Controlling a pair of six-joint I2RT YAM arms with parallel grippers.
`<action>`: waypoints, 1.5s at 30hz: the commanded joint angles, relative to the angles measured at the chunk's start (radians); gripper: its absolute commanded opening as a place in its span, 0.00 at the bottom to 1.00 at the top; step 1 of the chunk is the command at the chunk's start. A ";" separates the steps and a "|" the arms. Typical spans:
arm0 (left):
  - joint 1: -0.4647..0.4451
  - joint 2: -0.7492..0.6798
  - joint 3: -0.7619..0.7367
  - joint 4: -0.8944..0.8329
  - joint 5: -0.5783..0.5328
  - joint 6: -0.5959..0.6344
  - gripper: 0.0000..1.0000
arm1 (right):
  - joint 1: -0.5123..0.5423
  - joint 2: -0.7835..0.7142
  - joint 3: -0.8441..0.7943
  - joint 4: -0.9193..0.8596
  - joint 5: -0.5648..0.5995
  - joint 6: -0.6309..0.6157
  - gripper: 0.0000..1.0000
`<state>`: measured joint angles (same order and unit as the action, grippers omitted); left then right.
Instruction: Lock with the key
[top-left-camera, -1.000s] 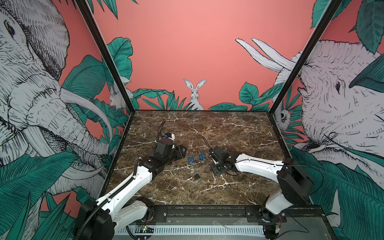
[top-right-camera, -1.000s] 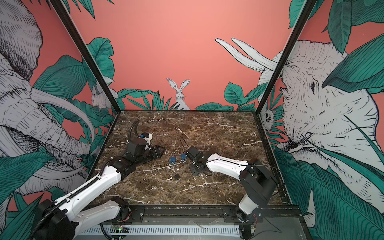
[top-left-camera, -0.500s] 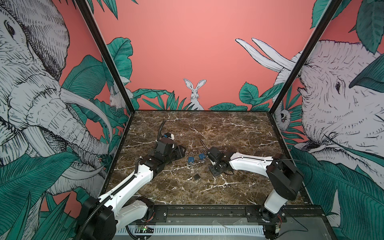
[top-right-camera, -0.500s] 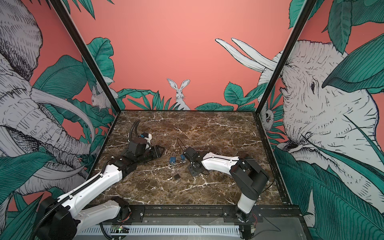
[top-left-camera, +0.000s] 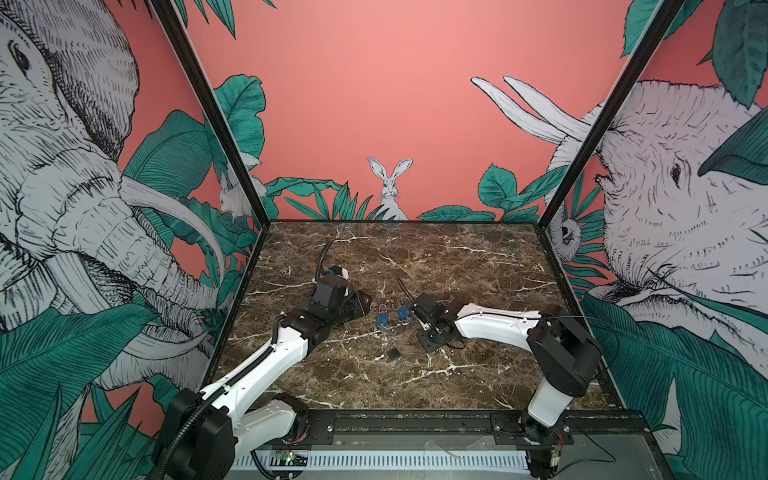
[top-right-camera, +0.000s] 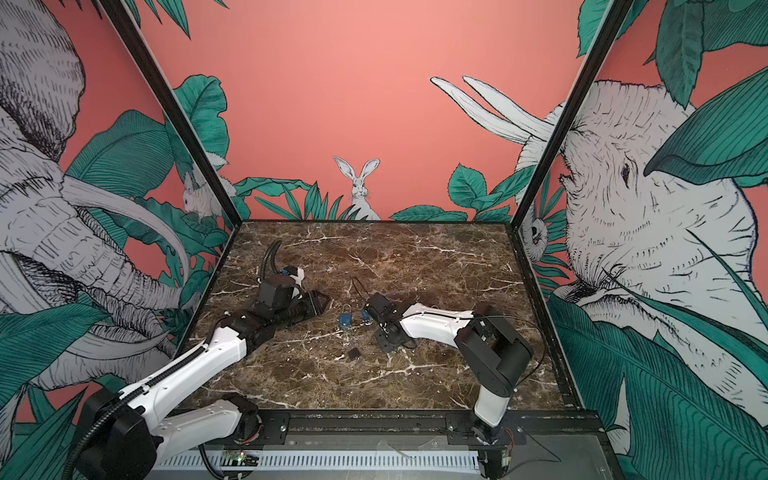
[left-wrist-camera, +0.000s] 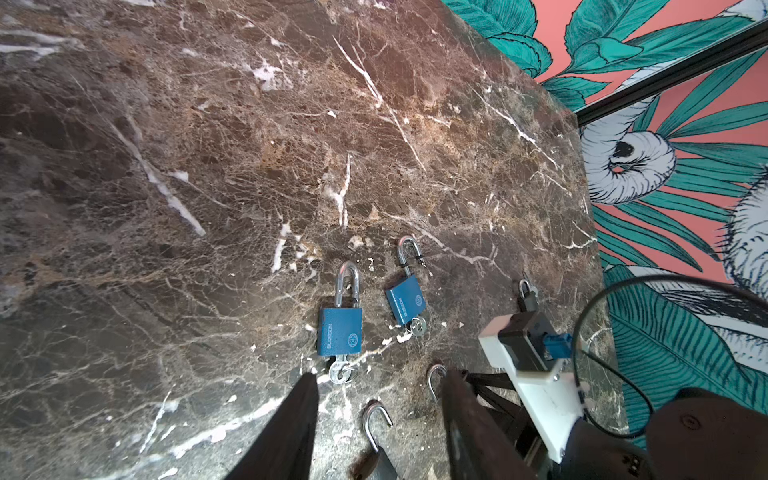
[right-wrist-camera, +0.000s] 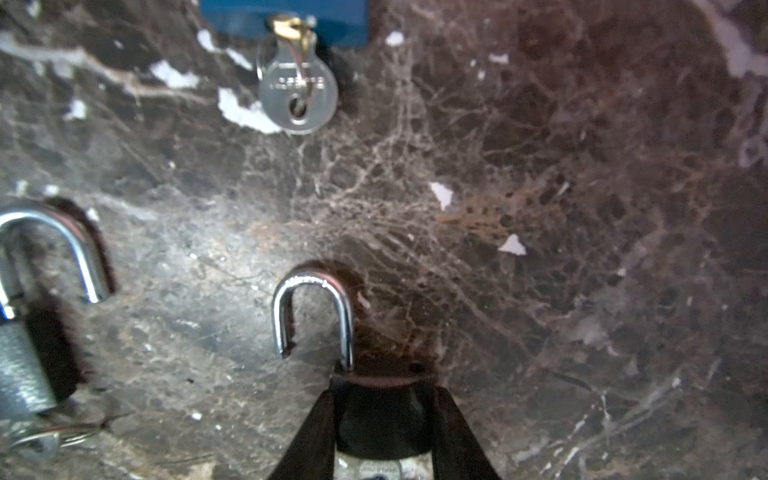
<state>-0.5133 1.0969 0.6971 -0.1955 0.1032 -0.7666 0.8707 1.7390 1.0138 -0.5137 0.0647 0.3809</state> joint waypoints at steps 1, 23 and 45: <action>0.009 -0.008 -0.002 0.019 0.002 0.000 0.51 | 0.010 0.053 0.000 -0.003 0.029 0.009 0.33; 0.011 0.050 0.033 0.046 0.222 0.133 0.45 | 0.022 -0.191 0.123 -0.122 -0.006 0.015 0.13; -0.080 0.238 0.036 0.355 0.588 0.034 0.43 | 0.021 -0.279 0.169 -0.111 -0.068 0.050 0.12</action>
<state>-0.5777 1.3361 0.7063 0.1192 0.6590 -0.7258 0.8886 1.4891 1.1545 -0.6472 0.0059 0.4187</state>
